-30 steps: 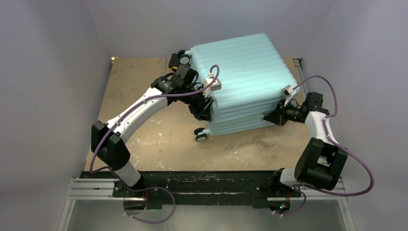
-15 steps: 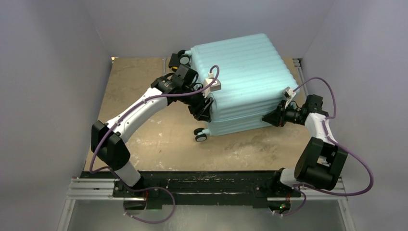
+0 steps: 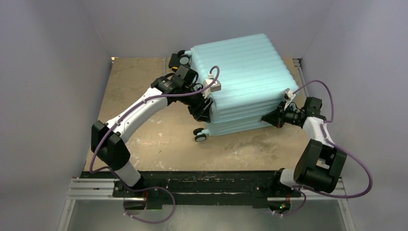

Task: Pack the luggage
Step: Zip the luggage at the center of the board.

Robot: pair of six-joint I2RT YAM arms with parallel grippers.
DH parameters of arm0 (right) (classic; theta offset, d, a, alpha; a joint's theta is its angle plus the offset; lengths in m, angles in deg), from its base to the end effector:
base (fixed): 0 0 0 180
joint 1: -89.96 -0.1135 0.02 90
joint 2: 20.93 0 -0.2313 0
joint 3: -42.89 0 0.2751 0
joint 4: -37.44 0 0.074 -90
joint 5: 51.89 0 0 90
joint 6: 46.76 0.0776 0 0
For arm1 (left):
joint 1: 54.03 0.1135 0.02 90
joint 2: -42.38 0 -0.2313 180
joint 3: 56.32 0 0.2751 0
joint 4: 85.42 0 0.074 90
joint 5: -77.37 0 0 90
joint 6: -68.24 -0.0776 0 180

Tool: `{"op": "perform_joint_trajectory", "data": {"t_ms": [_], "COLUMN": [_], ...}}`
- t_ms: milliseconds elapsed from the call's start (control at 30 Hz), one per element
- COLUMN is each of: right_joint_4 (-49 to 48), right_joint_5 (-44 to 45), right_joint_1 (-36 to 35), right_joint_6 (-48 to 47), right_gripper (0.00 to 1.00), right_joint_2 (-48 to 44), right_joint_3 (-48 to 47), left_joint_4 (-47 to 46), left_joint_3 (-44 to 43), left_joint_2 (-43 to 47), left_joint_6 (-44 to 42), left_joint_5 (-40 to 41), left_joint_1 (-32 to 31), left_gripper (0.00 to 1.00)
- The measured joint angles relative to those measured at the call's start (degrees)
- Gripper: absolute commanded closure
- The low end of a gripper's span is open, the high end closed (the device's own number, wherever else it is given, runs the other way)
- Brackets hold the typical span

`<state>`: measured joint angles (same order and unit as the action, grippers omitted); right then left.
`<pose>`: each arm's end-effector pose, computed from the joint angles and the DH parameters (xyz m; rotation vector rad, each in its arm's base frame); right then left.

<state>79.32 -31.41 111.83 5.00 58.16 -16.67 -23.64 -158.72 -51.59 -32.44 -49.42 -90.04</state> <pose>0.2905 -0.0383 0.1598 -0.6241 1.8969 0.9302 0.2877 -0.2665 0.2753 1.2356 2.1724 -0.9864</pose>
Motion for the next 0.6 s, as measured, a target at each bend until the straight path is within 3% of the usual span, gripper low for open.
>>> {"op": "perform_joint_trajectory", "data": {"t_ms": [233,600], "right_joint_4": [-8.8,-7.7], "right_joint_5": [9.4,16.4], "right_joint_1": [-0.7,-2.1], "right_joint_6": [11.8,14.8], "right_gripper": [1.00,1.00], "right_joint_2": [-12.4,-14.4], "right_joint_3": [5.7,4.7], "left_joint_4": [-0.2,-2.0], "left_joint_3": [0.0,1.2], "left_joint_2": [0.9,2.9], "left_joint_6": [-1.1,-1.9], "left_joint_5": [1.6,5.6], "left_joint_1": [0.0,-0.4], "left_gripper": [1.00,1.00]}}
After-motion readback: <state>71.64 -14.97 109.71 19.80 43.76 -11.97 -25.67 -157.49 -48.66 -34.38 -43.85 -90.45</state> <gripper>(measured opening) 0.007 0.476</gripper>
